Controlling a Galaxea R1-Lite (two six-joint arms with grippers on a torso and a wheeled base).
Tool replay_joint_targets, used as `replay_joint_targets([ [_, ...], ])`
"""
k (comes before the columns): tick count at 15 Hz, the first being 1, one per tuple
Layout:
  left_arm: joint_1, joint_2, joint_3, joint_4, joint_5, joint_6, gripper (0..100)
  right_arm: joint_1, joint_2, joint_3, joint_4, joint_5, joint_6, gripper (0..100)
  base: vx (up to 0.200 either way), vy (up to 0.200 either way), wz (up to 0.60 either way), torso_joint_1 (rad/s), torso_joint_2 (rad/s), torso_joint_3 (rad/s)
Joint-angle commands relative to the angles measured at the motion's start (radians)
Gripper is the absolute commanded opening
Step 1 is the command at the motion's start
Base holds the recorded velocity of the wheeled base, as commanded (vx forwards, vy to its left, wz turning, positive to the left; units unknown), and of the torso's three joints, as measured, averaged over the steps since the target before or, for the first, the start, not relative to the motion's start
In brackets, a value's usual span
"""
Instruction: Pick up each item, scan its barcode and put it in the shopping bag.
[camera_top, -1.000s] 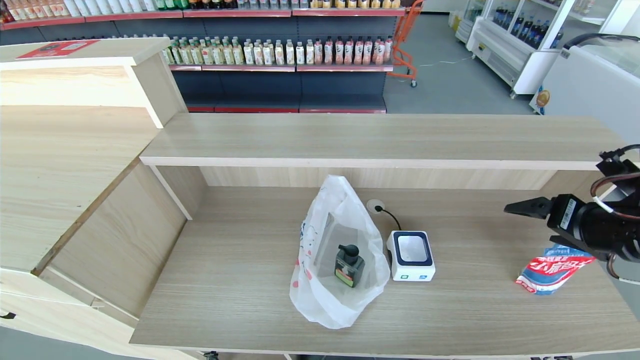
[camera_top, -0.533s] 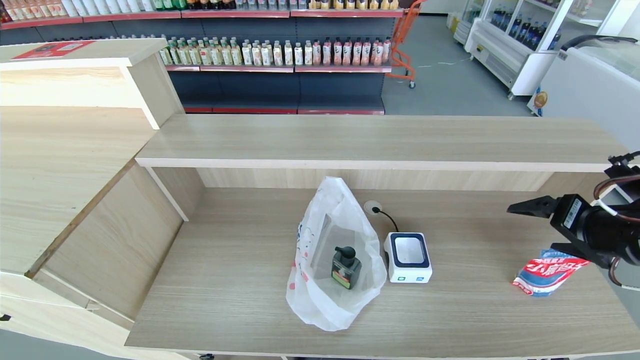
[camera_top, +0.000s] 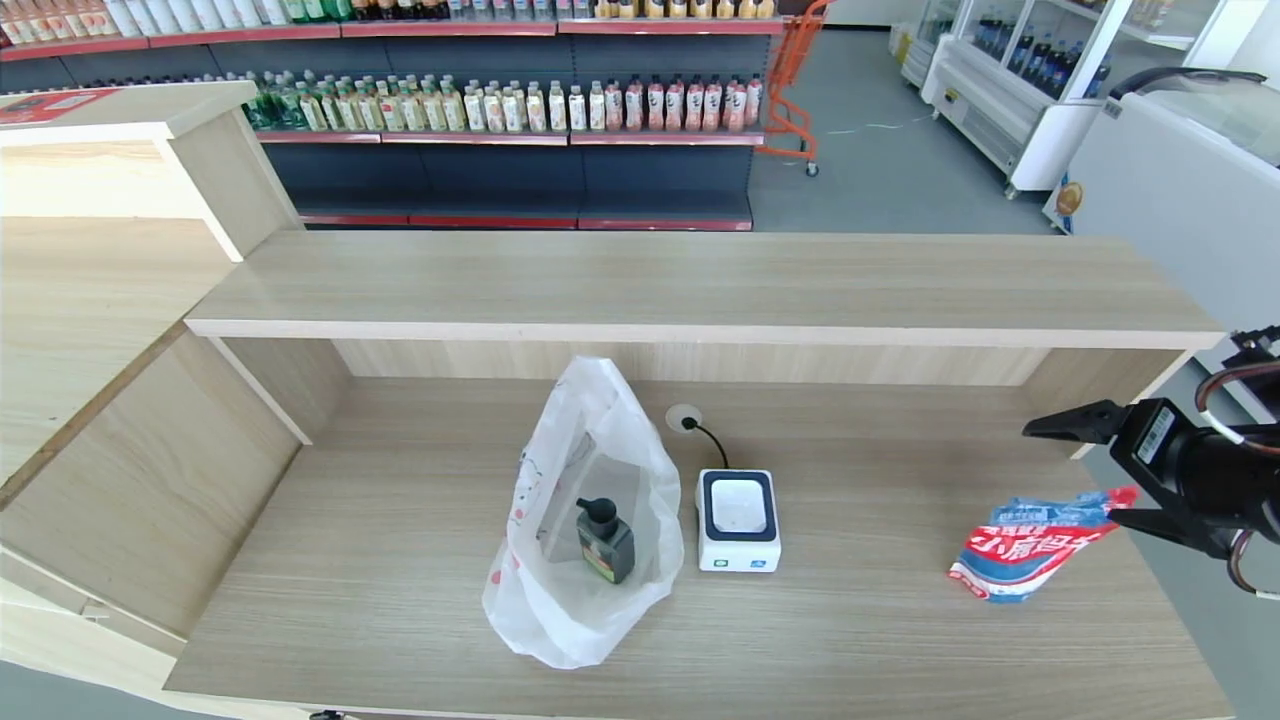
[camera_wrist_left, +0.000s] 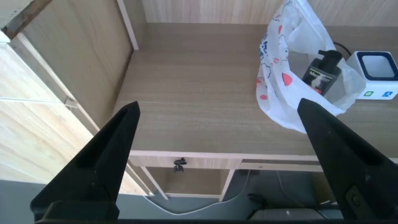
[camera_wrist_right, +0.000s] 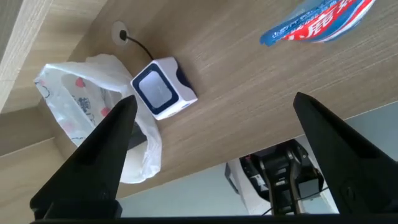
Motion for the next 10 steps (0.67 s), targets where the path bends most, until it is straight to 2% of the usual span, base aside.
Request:
replay_joint_targets([
  [1, 0.0, 0.0, 0.0, 0.0, 0.001, -0.001, 100, 0.004, 0.006, -0.004, 0.0, 0.0, 0.0, 100, 0.0, -0.2, 0.0, 0.002, 0.0, 0.002],
  [4, 0.0, 0.0, 0.0, 0.0, 0.001, -0.012, 100, 0.004, 0.002, 0.005, 0.013, 0.0, 0.002, 100, 0.0, -0.2, 0.0, 0.004, 0.01, 0.004],
  [7, 0.0, 0.0, 0.0, -0.002, 0.001, -0.015, 100, 0.004, -0.003, 0.011, 0.019, 0.0, 0.002, 100, 0.0, 0.0, 0.0, 0.0, 0.0, 0.0],
  [8, 0.0, 0.0, 0.0, -0.002, 0.001, -0.026, 100, 0.004, -0.003, 0.016, 0.019, 0.0, 0.002, 100, -0.2, 0.0, 0.0, -0.002, 0.0, -0.002],
  [10, 0.0, 0.0, 0.0, -0.002, 0.001, -0.027, 100, 0.004, -0.003, 0.023, 0.019, 0.0, 0.002, 100, -0.2, 0.0, 0.0, 0.007, 0.0, 0.0],
])
